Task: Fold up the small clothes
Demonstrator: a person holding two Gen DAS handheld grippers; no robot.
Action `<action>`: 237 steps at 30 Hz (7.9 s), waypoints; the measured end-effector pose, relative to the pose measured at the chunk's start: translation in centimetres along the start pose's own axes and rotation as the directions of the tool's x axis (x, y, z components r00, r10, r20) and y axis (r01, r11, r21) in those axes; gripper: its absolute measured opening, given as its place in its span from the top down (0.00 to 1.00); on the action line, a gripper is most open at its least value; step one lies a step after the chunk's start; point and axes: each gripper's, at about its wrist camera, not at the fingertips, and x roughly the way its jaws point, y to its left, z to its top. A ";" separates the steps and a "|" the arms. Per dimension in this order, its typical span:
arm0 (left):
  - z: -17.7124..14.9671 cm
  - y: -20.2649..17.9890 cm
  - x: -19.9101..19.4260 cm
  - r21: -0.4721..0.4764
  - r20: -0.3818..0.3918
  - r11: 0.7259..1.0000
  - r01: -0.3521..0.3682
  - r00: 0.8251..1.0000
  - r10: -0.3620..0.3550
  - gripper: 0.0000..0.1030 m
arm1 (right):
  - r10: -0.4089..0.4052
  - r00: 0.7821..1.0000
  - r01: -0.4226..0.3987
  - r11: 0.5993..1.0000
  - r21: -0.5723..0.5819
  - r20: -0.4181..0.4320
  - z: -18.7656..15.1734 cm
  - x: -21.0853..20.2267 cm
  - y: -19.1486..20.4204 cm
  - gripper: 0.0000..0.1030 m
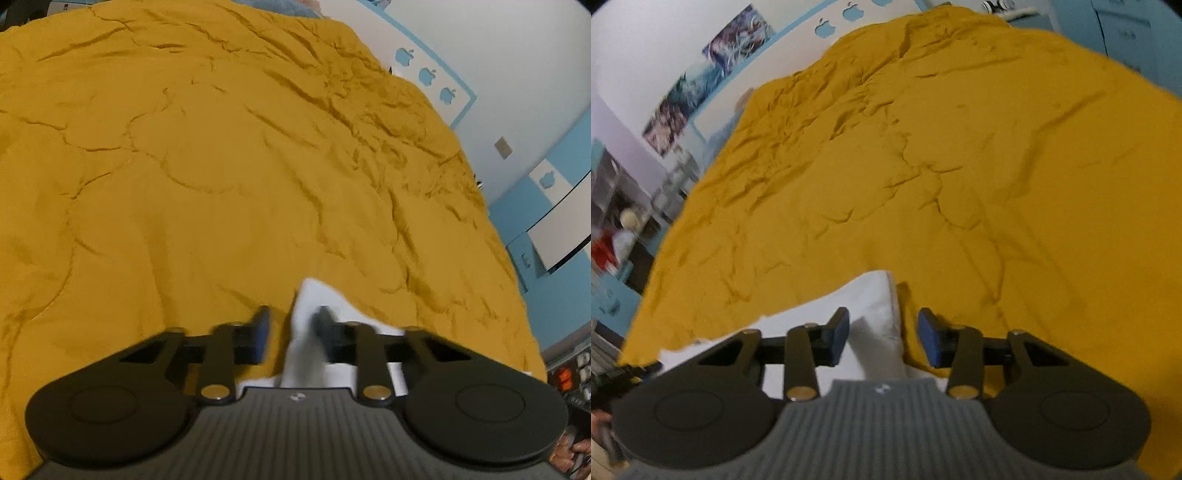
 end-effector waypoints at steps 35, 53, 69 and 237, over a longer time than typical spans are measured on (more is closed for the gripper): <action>-4.5 -3.9 -15.5 0.216 -0.002 0.970 -0.111 0.993 0.114 0.57 | -0.104 0.994 0.100 0.984 -0.145 -0.023 -6.8 -16.9 2.7 0.66; -16.5 3.9 -17.9 -0.239 0.000 0.971 -0.002 1.000 0.002 0.44 | 0.024 1.000 -0.021 0.976 0.218 -0.011 -21.1 -24.2 -3.6 0.60; -16.1 2.2 -15.2 -0.010 -0.047 0.983 -0.186 0.982 0.185 0.97 | -0.103 0.994 0.110 0.979 0.169 -0.045 -22.5 -23.1 -4.7 1.00; -15.3 0.5 -18.8 0.163 -0.108 0.951 -0.263 0.953 0.282 0.78 | -0.138 0.965 0.010 0.869 -0.495 -0.224 -28.8 -12.6 21.0 1.00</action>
